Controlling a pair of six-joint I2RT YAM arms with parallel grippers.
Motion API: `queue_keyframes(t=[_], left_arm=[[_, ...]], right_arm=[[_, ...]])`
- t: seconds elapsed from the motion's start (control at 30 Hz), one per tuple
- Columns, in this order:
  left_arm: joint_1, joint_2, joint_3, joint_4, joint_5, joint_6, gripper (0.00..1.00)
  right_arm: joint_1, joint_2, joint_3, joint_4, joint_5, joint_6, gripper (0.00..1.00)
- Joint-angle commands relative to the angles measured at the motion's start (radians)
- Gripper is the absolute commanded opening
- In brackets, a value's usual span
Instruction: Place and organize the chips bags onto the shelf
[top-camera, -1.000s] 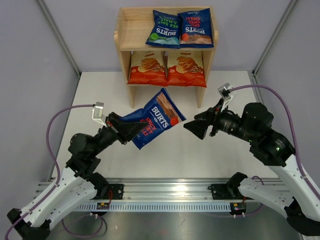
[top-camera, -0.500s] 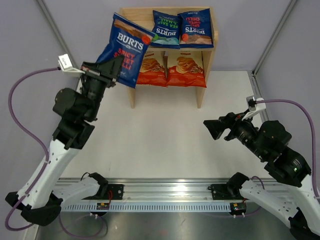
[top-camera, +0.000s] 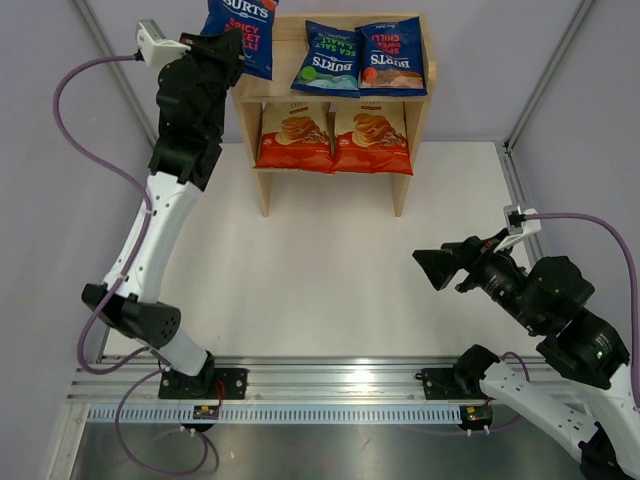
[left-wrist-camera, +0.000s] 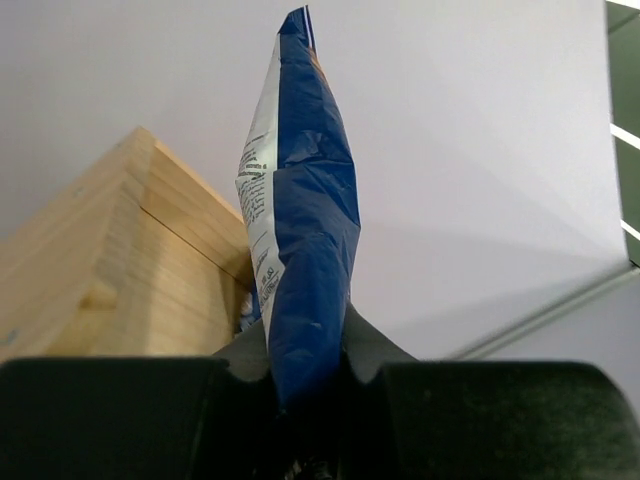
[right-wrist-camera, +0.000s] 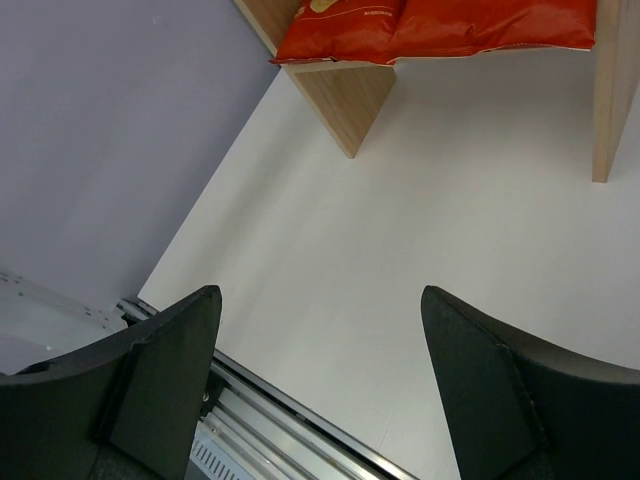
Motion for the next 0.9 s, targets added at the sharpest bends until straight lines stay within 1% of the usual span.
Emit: queue_keyframes(t=[0.0, 0.1, 0.17, 0.3, 0.33, 0.43, 0.57, 0.67, 0.77, 0.87], left_arm=[[0.034, 0.076, 0.143, 0.025, 0.038, -0.026, 0.12], [0.040, 0.157, 0.225, -0.021, 0.045, -0.022, 0.11], [0.040, 0.189, 0.245, -0.054, 0.042, -0.031, 0.10], [0.040, 0.212, 0.248, -0.098, 0.039, -0.073, 0.09], [0.039, 0.220, 0.269, -0.142, 0.035, -0.080, 0.06], [0.036, 0.246, 0.297, -0.205, 0.024, -0.091, 0.05], [0.036, 0.268, 0.309, -0.221, 0.067, -0.108, 0.06], [0.028, 0.303, 0.349, -0.282, 0.075, -0.129, 0.05], [0.014, 0.302, 0.339, -0.287, 0.076, -0.148, 0.05], [-0.001, 0.300, 0.337, -0.313, 0.047, -0.166, 0.05]], right_arm=[[-0.003, -0.021, 0.004, -0.008, -0.019, 0.006, 0.89], [-0.003, -0.039, 0.006, -0.031, -0.016, 0.001, 0.89], [-0.003, -0.053, 0.006, -0.038, -0.013, 0.000, 0.89], [-0.003, -0.077, 0.009, -0.056, -0.005, 0.004, 0.89], [-0.003, -0.079, 0.009, -0.057, -0.005, 0.006, 0.89], [-0.003, -0.087, 0.013, -0.064, -0.013, 0.010, 0.89], [-0.003, -0.096, 0.020, -0.068, -0.016, 0.021, 0.89], [-0.003, -0.102, 0.021, -0.067, -0.016, 0.024, 0.89], [-0.005, -0.104, 0.021, -0.068, -0.014, 0.024, 0.89], [-0.003, -0.105, 0.020, -0.071, -0.016, 0.026, 0.89]])
